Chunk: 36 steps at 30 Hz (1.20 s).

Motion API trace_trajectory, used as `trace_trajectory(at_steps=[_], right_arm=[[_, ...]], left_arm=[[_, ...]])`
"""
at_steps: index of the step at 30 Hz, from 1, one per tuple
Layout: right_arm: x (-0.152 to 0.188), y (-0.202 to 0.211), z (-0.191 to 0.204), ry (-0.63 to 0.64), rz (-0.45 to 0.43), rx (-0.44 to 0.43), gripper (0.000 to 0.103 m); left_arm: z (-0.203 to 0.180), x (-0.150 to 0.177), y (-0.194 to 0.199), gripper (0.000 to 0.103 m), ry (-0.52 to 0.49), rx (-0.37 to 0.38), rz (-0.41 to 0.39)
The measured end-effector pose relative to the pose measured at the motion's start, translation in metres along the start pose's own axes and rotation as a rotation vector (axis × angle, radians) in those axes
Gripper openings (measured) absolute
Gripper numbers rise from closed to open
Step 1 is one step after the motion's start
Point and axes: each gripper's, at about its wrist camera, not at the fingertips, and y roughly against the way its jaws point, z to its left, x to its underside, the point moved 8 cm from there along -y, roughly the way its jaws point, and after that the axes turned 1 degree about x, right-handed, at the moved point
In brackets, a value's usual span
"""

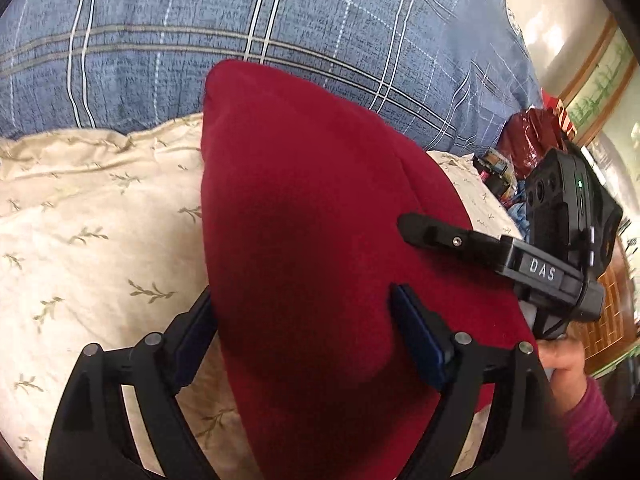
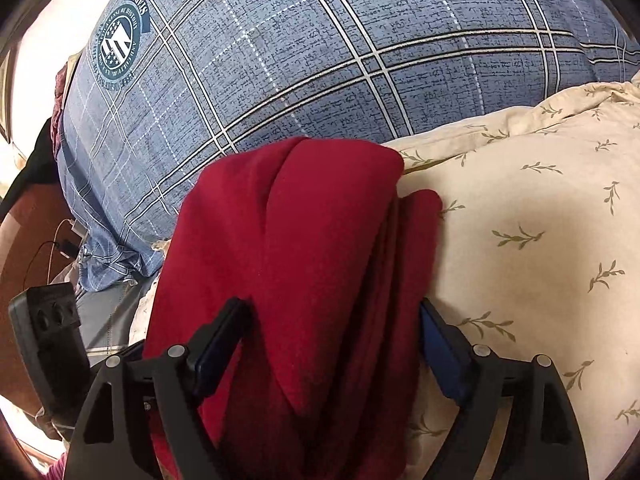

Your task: Fold small clothes

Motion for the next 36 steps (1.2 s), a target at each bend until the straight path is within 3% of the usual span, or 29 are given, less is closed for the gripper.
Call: trace_trajectory(at_steps=[2, 4, 7, 10, 16, 18, 19, 21, 26, 31, 36], right_arm=[[-0.001, 0.004, 0.002, 0.016, -0.016, 0.023, 0.067], [-0.001, 0.012, 0.007, 0.033, -0.033, 0.032, 0.049], [-0.001, 0.029, 0.023, 0.06, -0.046, 0.015, 0.043], [0.005, 0.043, 0.047, 0.081, -0.026, -0.033, 0.042], [0.05, 0.043, 0.097, 0.12, 0.072, -0.143, 0.042], [0.064, 0.03, 0.102, 0.15, 0.109, -0.111, 0.048], [0.07, 0.023, 0.099, 0.162, 0.126, -0.052, 0.052], [0.07, 0.028, 0.096, 0.164, 0.111, -0.005, 0.054], [0.06, 0.08, 0.125, 0.271, -0.005, 0.006, 0.054], [0.094, 0.093, 0.168, 0.469, 0.025, -0.012, 0.051], [0.118, 0.076, 0.157, 0.518, 0.076, 0.053, 0.047]], left_arm=[[-0.002, 0.0, -0.001, 0.085, -0.002, 0.013, -0.002], [-0.006, 0.0, 0.004, 0.071, -0.009, 0.023, -0.011], [-0.007, 0.001, 0.023, 0.058, 0.008, 0.052, -0.013], [-0.011, 0.008, 0.054, 0.057, 0.009, 0.077, -0.01], [0.009, 0.045, 0.118, 0.057, 0.022, -0.004, -0.017], [0.022, 0.056, 0.119, 0.057, 0.037, -0.036, -0.015], [0.033, 0.064, 0.115, 0.057, 0.045, -0.072, -0.001], [0.05, 0.075, 0.11, 0.058, 0.064, -0.131, 0.006], [0.054, 0.073, 0.124, 0.062, 0.069, -0.156, -0.073], [0.054, 0.073, 0.122, 0.065, 0.052, -0.208, -0.083], [0.053, 0.071, 0.124, 0.07, 0.029, -0.249, -0.112]])
